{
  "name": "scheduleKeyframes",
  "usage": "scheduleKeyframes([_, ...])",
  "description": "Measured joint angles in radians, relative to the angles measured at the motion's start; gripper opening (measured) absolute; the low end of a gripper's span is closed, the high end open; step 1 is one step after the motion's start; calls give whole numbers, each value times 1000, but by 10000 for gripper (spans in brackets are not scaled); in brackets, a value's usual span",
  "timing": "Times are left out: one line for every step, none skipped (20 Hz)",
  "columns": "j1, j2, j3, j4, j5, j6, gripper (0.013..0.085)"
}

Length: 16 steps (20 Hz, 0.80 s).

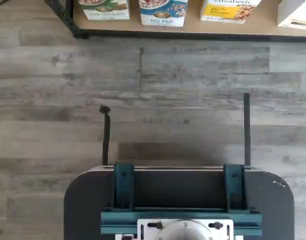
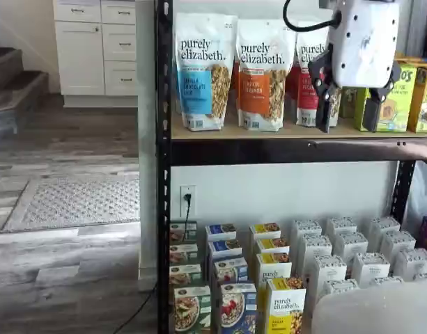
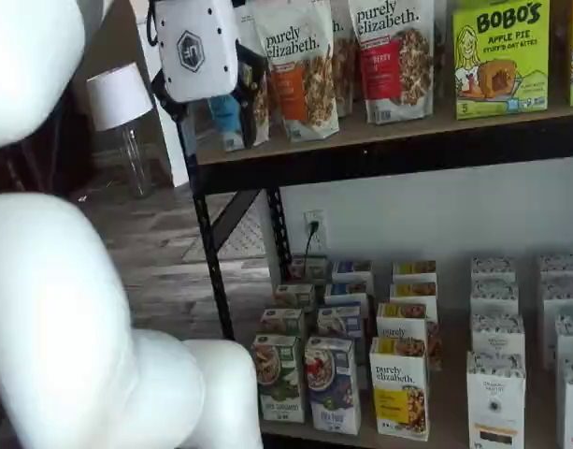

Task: Pick up the blue and white box that is on the bottom shelf, the second box from the left

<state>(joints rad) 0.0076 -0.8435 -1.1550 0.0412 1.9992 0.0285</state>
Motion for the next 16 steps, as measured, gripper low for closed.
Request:
scheduleKeyframes([17,-13,12,-18,-22,9,850])
scheduleKeyframes([35,-29,26,-39,-48,18,850])
scheduleKeyframes([38,-34,30,-43,-58,21,850])
scheduleKeyframes([38,-36,31,-44,-61,21,850])
scheduleKeyframes([39,-37,32,-44,-63,22,850])
scheduleKeyframes([39,-38,32,-43,-64,22,850])
scheduleKeyframes([39,-39,33,-43,-65,23,850])
scheduleKeyframes([39,-39,34,-43,-66,23,850])
scheduleKeyframes([40,-41,36,-42,-69,24,850])
scheduleKeyframes([40,-44,38,-41,-73,24,850])
scheduleKeyframes([41,-46,43,-40,-79,26,850])
scheduleKeyframes([43,-49,48,-40,-87,28,850])
scheduleKeyframes([45,-52,56,-39,-97,30,850])
scheduleKeyframes([45,-54,62,-38,-106,31,850])
scheduleKeyframes([45,-56,68,-36,-114,32,850])
scheduleKeyframes([44,-58,74,-32,-121,32,850])
